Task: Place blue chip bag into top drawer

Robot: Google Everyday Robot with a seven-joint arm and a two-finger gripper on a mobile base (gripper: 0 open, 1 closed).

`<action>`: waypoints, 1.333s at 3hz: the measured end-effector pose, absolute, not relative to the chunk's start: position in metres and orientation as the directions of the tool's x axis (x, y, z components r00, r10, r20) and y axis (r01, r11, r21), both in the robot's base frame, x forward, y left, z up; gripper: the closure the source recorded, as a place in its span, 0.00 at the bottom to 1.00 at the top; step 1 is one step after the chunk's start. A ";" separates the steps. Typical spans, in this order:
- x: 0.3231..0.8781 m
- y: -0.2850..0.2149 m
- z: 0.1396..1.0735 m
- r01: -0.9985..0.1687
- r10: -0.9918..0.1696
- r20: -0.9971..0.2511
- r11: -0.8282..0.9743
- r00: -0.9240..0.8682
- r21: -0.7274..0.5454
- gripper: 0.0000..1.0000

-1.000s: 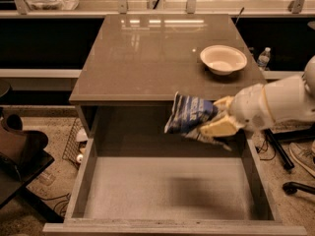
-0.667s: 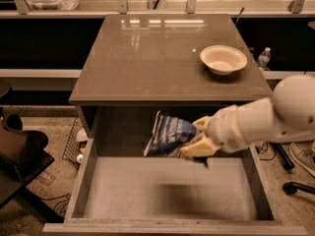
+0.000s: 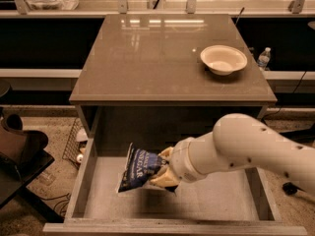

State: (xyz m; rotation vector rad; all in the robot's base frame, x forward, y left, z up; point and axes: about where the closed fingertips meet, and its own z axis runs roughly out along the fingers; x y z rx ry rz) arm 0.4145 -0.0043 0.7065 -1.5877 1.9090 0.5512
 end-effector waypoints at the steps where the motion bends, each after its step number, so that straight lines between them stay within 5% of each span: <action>1: 0.414 0.000 0.700 -0.977 -0.742 -0.661 0.202 -0.108 -0.067 0.77; 4: 0.412 0.004 0.702 -0.978 -0.747 -0.657 0.193 -0.098 -0.074 0.01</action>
Offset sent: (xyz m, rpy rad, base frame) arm -0.0002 0.0042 -0.0072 -0.0136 -0.0101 -0.0028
